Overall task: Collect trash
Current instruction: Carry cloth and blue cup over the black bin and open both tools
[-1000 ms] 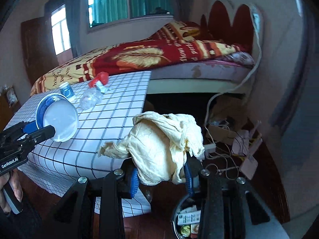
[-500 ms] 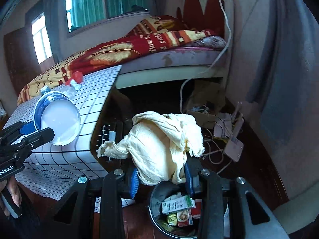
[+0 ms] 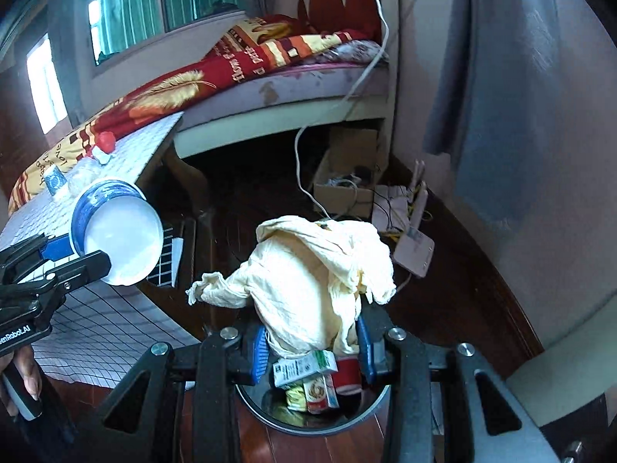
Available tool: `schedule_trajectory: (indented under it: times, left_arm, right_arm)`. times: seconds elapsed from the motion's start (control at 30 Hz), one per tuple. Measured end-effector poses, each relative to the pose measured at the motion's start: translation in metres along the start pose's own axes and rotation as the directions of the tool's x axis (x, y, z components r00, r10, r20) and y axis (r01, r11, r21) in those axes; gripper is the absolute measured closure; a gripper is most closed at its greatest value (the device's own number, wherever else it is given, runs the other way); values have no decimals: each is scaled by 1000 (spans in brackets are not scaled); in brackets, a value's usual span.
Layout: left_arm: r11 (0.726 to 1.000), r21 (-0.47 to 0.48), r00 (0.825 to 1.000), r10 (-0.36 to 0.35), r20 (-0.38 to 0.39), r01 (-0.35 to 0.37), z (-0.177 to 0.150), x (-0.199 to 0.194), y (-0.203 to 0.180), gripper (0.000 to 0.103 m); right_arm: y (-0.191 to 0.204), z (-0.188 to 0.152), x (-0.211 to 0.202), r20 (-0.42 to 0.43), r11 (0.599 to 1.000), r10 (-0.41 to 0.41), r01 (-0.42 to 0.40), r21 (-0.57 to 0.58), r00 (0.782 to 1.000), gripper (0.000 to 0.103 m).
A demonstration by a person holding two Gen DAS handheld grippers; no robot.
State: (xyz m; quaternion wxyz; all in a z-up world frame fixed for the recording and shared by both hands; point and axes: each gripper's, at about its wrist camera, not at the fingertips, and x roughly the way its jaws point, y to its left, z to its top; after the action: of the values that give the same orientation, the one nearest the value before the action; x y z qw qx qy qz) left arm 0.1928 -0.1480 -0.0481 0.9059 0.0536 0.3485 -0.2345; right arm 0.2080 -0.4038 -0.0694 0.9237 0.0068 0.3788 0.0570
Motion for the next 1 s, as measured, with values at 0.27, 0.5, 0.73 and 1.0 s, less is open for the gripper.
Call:
schedule_trajectory:
  times: [0.27, 0.5, 0.73, 1.0]
  left_arm:
    - [998, 29, 995, -45, -83, 48, -19, 29, -23, 50]
    - [996, 55, 986, -68, -149, 77, -35, 55, -35, 51]
    - [994, 40, 974, -87, -210, 97, -45, 80, -37, 51]
    - [993, 41, 957, -99, -272, 115, -51, 103, -38, 50]
  right_arm:
    - [-24, -30, 19, -80, 1000, -3, 4, 14, 997, 64]
    - [-29, -50, 49, -164, 1000, 25, -26, 0, 986, 64]
    - [-21, -71, 91, -269, 997, 19, -38, -65, 963, 64]
    - [-7, -81, 117, -338, 988, 6, -57, -141, 941, 64]
